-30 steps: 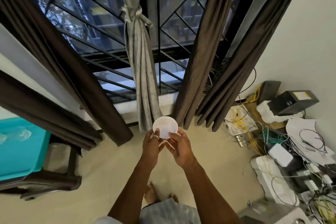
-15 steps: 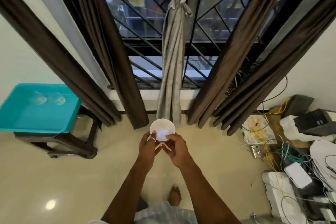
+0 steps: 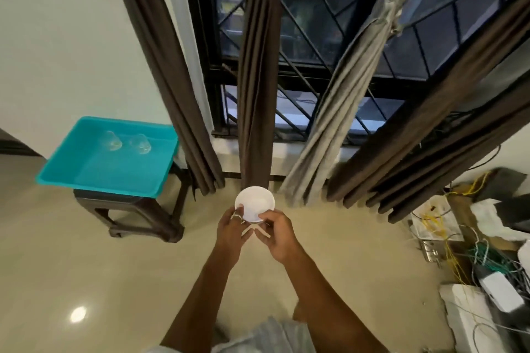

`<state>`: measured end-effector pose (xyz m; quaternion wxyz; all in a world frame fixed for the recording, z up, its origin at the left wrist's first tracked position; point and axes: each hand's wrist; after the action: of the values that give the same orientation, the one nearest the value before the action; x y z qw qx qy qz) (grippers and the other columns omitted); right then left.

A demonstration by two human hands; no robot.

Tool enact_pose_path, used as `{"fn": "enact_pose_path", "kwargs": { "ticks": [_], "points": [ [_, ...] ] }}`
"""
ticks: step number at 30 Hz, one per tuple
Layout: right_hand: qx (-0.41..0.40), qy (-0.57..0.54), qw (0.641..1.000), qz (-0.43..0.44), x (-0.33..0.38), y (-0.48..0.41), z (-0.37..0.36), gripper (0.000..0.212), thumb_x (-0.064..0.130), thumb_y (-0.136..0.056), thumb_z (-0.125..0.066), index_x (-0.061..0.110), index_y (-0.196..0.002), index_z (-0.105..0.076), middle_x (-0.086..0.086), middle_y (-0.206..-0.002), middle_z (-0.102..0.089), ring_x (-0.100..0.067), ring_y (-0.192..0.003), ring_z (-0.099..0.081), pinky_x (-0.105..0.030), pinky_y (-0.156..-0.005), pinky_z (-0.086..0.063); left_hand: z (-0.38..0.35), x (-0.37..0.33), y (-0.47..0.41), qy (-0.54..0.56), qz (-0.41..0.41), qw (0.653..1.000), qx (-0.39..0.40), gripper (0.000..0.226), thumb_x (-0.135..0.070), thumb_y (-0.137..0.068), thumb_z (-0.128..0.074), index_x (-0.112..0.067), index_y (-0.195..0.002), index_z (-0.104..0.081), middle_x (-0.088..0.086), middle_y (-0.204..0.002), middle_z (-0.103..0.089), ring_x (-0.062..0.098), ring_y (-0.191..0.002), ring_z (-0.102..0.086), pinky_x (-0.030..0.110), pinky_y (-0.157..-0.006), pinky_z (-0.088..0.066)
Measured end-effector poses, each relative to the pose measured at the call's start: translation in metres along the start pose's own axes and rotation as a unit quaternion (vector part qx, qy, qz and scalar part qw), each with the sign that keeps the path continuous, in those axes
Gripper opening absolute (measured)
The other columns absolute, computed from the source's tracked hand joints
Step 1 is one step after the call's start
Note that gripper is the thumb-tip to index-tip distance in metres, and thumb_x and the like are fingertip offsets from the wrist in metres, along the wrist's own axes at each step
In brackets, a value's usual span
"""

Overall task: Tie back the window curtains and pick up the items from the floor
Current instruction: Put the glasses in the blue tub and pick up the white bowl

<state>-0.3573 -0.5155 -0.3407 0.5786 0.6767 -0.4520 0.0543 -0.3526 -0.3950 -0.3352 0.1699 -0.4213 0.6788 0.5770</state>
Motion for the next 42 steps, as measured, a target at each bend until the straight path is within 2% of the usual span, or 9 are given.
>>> {"fn": "enact_pose_path", "kwargs": {
  "ticks": [6,11,15,20,24,30,33,38,42],
  "points": [
    [-0.004,-0.006,1.000,-0.010,-0.051,0.002,-0.077,0.036,0.010,-0.082,-0.061,0.014,-0.117,-0.068,-0.010,-0.107,-0.070,-0.018,-0.096,-0.064,-0.031,-0.074,-0.056,0.085,-0.030,-0.020,0.008,0.029,0.999,-0.020,0.036,-0.032,-0.097,-0.062,-0.015,-0.130,-0.059,0.009,-0.125,-0.064,0.030,-0.110,-0.065,0.045,-0.094,-0.055],
    [-0.025,-0.001,1.000,-0.011,-0.066,-0.005,-0.110,0.031,0.010,-0.082,-0.062,0.016,-0.112,-0.068,-0.013,-0.114,-0.070,-0.023,-0.102,-0.064,-0.035,-0.082,-0.058,0.121,-0.042,-0.034,0.001,0.054,0.998,-0.023,0.040,-0.038,-0.097,-0.062,-0.021,-0.133,-0.057,0.008,-0.130,-0.064,0.029,-0.111,-0.067,0.036,-0.081,-0.057],
    [-0.034,0.004,0.999,-0.003,-0.067,-0.023,-0.132,0.032,0.012,-0.088,-0.062,0.017,-0.119,-0.064,-0.012,-0.119,-0.067,-0.030,-0.114,-0.063,-0.042,-0.092,-0.058,0.132,-0.059,-0.059,0.006,0.074,0.997,-0.030,0.043,-0.038,-0.094,-0.066,-0.021,-0.134,-0.056,0.008,-0.131,-0.063,0.032,-0.112,-0.067,0.044,-0.090,-0.058],
    [-0.017,-0.012,1.000,-0.014,-0.063,-0.070,-0.183,0.031,0.015,-0.090,-0.060,0.017,-0.122,-0.062,-0.013,-0.124,-0.065,-0.031,-0.116,-0.061,-0.041,-0.090,-0.057,0.157,-0.098,-0.109,-0.005,0.065,0.996,-0.055,0.048,-0.037,-0.092,-0.069,-0.021,-0.136,-0.055,0.008,-0.134,-0.062,0.033,-0.115,-0.064,0.037,-0.079,-0.061],
    [-0.008,-0.003,1.000,-0.026,-0.050,-0.100,-0.246,0.035,0.013,-0.087,-0.060,0.015,-0.122,-0.061,-0.014,-0.123,-0.063,-0.028,-0.113,-0.060,-0.036,-0.083,-0.055,0.182,-0.144,-0.149,-0.015,0.066,0.996,-0.060,0.044,-0.034,-0.097,-0.062,-0.021,-0.138,-0.052,0.008,-0.134,-0.061,0.030,-0.117,-0.063,0.046,-0.099,-0.052],
    [-0.055,0.039,0.998,0.003,-0.044,-0.130,-0.286,0.041,0.018,-0.083,-0.066,0.022,-0.123,-0.057,-0.010,-0.128,-0.059,-0.029,-0.116,-0.059,-0.038,-0.084,-0.060,0.193,-0.174,-0.182,0.000,0.101,0.992,-0.078,0.045,-0.031,-0.096,-0.064,-0.020,-0.138,-0.053,0.007,-0.133,-0.060,0.029,-0.114,-0.062,0.039,-0.081,-0.056],
    [-0.098,0.055,0.994,0.000,-0.047,-0.137,-0.296,0.044,0.017,-0.087,-0.067,0.023,-0.127,-0.051,-0.007,-0.130,-0.056,-0.028,-0.115,-0.059,-0.040,-0.088,-0.059,0.199,-0.185,-0.198,-0.038,0.090,0.992,-0.076,0.044,-0.030,-0.096,-0.064,-0.018,-0.137,-0.054,0.008,-0.137,-0.057,0.031,-0.118,-0.060,0.039,-0.082,-0.056],
    [-0.134,0.061,0.989,-0.003,-0.054,-0.150,-0.336,0.040,0.014,-0.092,-0.066,0.022,-0.128,-0.049,-0.006,-0.128,-0.056,-0.026,-0.113,-0.060,-0.026,-0.071,-0.057,0.221,-0.210,-0.225,-0.145,0.057,0.984,-0.085,0.041,-0.031,-0.098,-0.060,-0.015,-0.135,-0.057,0.009,-0.137,-0.057,0.033,-0.120,-0.058,0.043,-0.094,-0.054],
    [-0.184,0.084,0.979,-0.012,-0.060,-0.173,-0.378,0.037,0.011,-0.093,-0.066,0.022,-0.126,-0.053,-0.005,-0.125,-0.057,-0.025,-0.111,-0.061,-0.033,-0.086,-0.058,0.247,-0.237,-0.248,-0.232,0.036,0.970,-0.067,0.037,-0.029,-0.101,-0.056,-0.012,-0.134,-0.056,0.010,-0.135,-0.057,0.029,-0.116,-0.058,0.044,-0.098,-0.052]
  ]
}}
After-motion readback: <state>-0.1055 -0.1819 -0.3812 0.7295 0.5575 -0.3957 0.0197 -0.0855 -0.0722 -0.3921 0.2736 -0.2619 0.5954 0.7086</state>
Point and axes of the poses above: each hand's wrist, its own y-axis away from the middle knuckle, its own z-axis out of the back of the hand, x = y × z
